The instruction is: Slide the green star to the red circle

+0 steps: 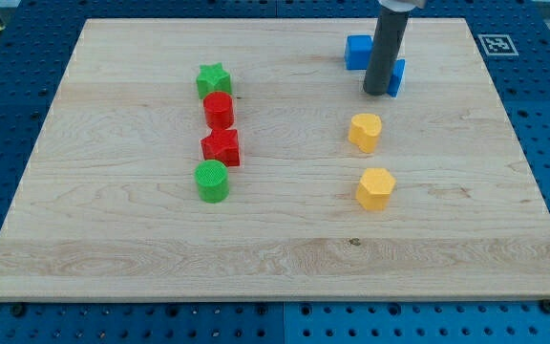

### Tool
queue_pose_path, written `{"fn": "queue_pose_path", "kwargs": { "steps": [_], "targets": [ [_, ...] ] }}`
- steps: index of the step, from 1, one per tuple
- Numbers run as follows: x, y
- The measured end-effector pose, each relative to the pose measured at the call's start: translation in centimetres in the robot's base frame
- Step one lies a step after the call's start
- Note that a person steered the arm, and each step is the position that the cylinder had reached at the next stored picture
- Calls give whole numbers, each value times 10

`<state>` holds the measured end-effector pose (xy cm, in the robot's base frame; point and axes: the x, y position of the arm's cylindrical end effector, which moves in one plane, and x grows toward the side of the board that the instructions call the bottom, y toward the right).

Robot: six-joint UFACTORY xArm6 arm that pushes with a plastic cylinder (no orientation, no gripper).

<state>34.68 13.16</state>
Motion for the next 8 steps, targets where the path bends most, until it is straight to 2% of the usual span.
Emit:
{"fn": "queue_pose_path", "kwargs": {
  "steps": [1, 2, 4, 6, 8],
  "targets": [
    [0, -16],
    [0, -72],
    [-41, -162],
    [-41, -309],
    [-31, -314]
  ]
}}
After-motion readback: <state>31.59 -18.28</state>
